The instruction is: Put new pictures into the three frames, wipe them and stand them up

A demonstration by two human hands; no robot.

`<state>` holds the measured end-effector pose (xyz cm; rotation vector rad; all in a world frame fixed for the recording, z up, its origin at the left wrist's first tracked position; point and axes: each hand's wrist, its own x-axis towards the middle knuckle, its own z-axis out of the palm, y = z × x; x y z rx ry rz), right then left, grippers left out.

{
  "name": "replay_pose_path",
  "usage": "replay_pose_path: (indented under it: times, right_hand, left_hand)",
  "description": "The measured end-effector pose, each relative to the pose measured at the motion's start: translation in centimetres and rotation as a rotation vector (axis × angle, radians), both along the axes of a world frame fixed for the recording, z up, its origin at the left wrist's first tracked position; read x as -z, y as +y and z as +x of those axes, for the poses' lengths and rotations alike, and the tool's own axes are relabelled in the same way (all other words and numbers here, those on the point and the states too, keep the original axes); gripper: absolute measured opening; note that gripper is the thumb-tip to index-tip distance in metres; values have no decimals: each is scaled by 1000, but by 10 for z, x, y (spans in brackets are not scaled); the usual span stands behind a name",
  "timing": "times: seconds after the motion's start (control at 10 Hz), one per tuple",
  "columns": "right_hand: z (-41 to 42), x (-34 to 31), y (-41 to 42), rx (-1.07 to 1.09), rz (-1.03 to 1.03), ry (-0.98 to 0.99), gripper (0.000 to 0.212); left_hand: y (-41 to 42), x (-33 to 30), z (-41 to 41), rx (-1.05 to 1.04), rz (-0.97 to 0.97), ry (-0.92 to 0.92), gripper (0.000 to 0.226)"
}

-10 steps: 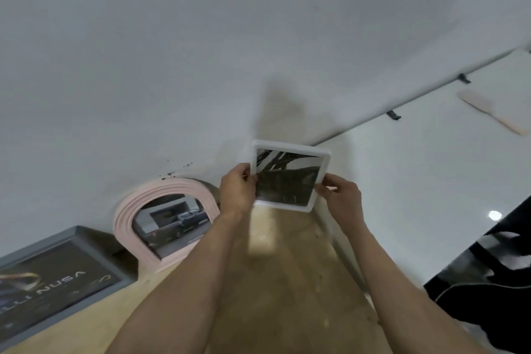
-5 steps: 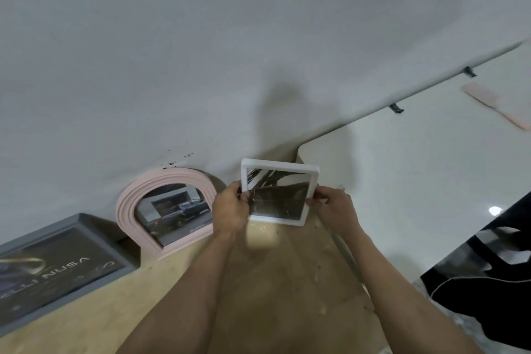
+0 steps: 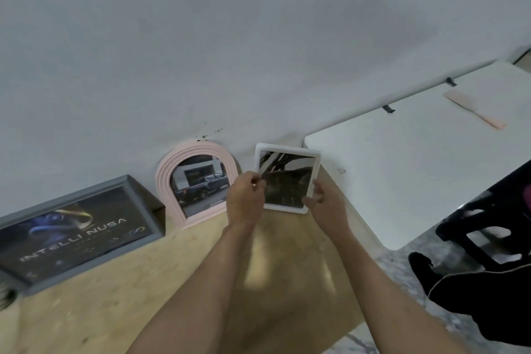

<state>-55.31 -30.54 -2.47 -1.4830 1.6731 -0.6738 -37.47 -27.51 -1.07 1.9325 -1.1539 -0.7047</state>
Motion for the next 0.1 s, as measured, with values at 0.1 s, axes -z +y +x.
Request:
replay_pose_path:
  times: [0.1]
  right_hand:
    - [21, -17, 48, -20, -110, -21, 41]
  left_hand:
    - [39, -23, -6, -1, -151, 25, 8]
